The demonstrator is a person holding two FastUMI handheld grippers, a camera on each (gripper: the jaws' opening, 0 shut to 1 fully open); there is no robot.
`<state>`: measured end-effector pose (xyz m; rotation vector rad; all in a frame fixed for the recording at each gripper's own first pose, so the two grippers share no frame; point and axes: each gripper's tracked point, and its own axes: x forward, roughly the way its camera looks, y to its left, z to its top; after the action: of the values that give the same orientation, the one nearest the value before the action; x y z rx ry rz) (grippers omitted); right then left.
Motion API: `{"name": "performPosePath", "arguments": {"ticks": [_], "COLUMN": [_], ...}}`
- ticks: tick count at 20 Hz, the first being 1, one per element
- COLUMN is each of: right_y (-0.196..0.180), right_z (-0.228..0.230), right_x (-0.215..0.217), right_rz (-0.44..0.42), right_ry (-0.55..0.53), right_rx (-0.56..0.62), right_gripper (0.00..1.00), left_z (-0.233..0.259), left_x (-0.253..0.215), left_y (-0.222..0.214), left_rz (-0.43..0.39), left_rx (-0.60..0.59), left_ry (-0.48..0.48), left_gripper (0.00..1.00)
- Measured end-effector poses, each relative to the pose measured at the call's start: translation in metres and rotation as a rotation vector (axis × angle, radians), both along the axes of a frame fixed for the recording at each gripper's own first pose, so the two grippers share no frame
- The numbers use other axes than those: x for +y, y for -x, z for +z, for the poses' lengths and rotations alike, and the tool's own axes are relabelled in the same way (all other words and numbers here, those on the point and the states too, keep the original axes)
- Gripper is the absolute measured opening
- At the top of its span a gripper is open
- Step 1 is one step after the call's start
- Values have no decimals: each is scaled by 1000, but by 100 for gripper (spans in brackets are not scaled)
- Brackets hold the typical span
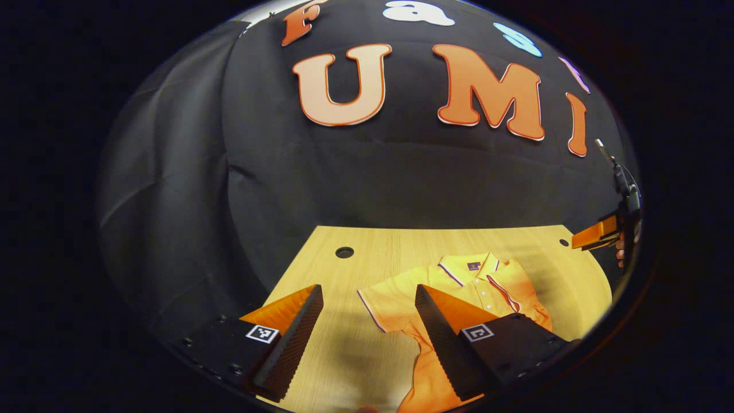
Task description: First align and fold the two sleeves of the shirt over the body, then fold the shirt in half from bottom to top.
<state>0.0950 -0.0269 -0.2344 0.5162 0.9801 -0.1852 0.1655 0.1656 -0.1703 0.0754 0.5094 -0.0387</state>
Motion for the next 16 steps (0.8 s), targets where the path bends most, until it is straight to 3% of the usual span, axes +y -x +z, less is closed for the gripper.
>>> {"name": "performPosePath", "arguments": {"ticks": [6, 7, 8, 11, 16], "right_y": [56, 65, 71, 90, 118], "right_z": [43, 52, 59, 78, 117], "right_x": [-6, -5, -5, -7, -19], "right_rz": [-136, -152, -165, -192, -221], "right_ry": [105, 123, 139, 193, 296], "right_rx": [-57, -68, -79, -105, -155], "right_gripper": [81, 77, 88, 97, 98], "left_z": [-71, -83, -93, -123, -165], "left_x": [-7, -8, -4, -2, -8], "left_y": [-50, -55, -59, -73, -87], "left_rz": [-68, -66, -59, -33, 7], "left_rx": [242, 297, 346, 465, 618], "left_ry": [148, 164, 171, 170, 163], "left_gripper": [100, 100, 100, 98, 98]}}
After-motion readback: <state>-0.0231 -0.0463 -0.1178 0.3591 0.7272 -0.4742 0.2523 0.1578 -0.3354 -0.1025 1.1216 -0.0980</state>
